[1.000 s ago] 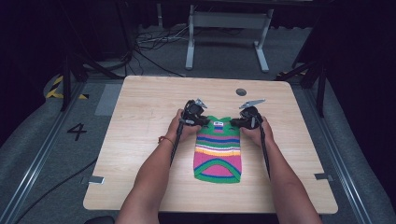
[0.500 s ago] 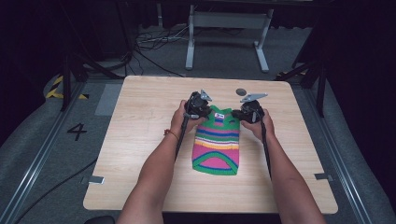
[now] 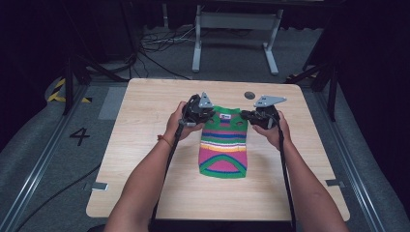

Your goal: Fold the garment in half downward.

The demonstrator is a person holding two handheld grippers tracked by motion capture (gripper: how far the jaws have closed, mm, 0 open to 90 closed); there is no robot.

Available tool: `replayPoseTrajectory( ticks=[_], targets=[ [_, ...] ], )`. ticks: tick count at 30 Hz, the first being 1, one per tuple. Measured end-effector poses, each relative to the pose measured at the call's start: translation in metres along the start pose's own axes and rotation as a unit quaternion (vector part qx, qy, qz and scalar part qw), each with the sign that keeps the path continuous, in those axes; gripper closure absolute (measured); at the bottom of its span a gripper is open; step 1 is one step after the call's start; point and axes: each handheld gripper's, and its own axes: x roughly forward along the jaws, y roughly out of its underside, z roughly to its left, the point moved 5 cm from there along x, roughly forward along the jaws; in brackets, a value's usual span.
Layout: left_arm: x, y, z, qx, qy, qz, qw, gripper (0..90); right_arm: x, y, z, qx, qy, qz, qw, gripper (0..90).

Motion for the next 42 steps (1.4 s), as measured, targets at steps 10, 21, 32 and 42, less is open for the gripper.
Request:
replayPoseTrajectory(
  ticks=[10, 21, 32, 42],
  targets=[
    [-0.032, 0.016, -0.032, 0.048, 0.011, -0.011, 0.9987, 80.5, -0.027, 0.013, 0.038, -0.041, -0.040, -0.019, 0.9982, 85.4],
    [-0.046, 0.039, -0.072, 0.103, 0.038, -0.001, 0.9940, 81.1, -0.044, 0.044, 0.069, -0.069, -0.087, -0.008, 0.9937, 85.0],
    [-0.040, 0.064, -0.102, 0.122, 0.078, 0.035, 0.9888, 81.3, -0.051, 0.073, 0.097, -0.093, -0.121, 0.029, 0.9879, 83.8],
    [-0.040, 0.074, -0.112, 0.126, 0.109, 0.052, 0.9846, 79.6, -0.051, 0.087, 0.111, -0.107, -0.132, 0.065, 0.9834, 81.9]
  ],
)
